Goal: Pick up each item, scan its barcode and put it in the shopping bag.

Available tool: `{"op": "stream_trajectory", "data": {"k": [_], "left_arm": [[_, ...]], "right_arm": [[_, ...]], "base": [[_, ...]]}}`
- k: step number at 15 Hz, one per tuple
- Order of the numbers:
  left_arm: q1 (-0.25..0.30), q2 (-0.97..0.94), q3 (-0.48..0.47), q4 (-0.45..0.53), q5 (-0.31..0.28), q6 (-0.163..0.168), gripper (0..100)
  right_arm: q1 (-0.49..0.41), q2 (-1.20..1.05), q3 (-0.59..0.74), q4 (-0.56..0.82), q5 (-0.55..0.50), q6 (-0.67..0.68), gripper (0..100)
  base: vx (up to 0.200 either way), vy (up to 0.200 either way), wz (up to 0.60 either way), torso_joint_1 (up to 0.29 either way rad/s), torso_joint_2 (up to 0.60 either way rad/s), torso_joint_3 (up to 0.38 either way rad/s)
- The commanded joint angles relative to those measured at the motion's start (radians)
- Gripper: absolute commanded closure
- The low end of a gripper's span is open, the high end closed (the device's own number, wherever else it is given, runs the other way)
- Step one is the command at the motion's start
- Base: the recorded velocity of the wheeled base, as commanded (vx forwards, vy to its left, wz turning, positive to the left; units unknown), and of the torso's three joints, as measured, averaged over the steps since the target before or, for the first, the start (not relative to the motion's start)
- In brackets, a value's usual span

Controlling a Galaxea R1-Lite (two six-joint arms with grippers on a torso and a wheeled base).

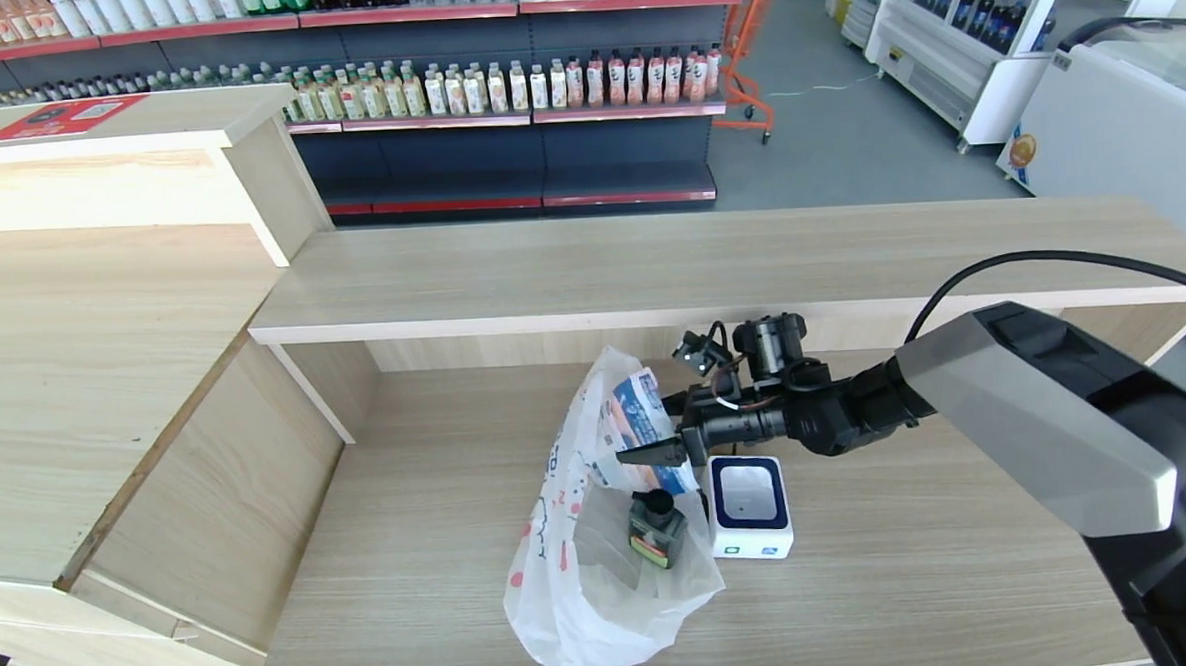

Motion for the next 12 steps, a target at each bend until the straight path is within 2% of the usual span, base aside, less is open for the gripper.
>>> {"op": "stream_trajectory", "data": {"k": [1, 3, 7, 10, 12], "left_arm": [[0.0, 0.0, 0.0, 0.0, 0.0, -0.001, 0], [0.0, 0.0, 0.0, 0.0, 0.0, -0.001, 0], [0.0, 0.0, 0.0, 0.0, 0.0, -0.001, 0], [0.0, 0.0, 0.0, 0.0, 0.0, -0.001, 0], [0.0, 0.0, 0.0, 0.0, 0.0, -0.001, 0]], "right_arm": [[0.005, 0.003, -0.043, -0.002, 0.002, 0.031, 0], [0.004, -0.004, -0.072, -0.004, 0.002, 0.097, 0], [-0.025, -0.079, -0.039, -0.004, 0.004, 0.119, 0], [-0.107, -0.217, 0.103, 0.001, 0.027, 0.214, 0], [-0.171, -0.372, 0.264, 0.001, 0.027, 0.243, 0]], "base": [[0.0, 0.0, 0.0, 0.0, 0.0, 0.0], [0.0, 0.0, 0.0, 0.0, 0.0, 0.0], [0.0, 0.0, 0.0, 0.0, 0.0, 0.0], [0.0, 0.0, 0.0, 0.0, 0.0, 0.0], [0.0, 0.0, 0.0, 0.0, 0.0, 0.0]]}}
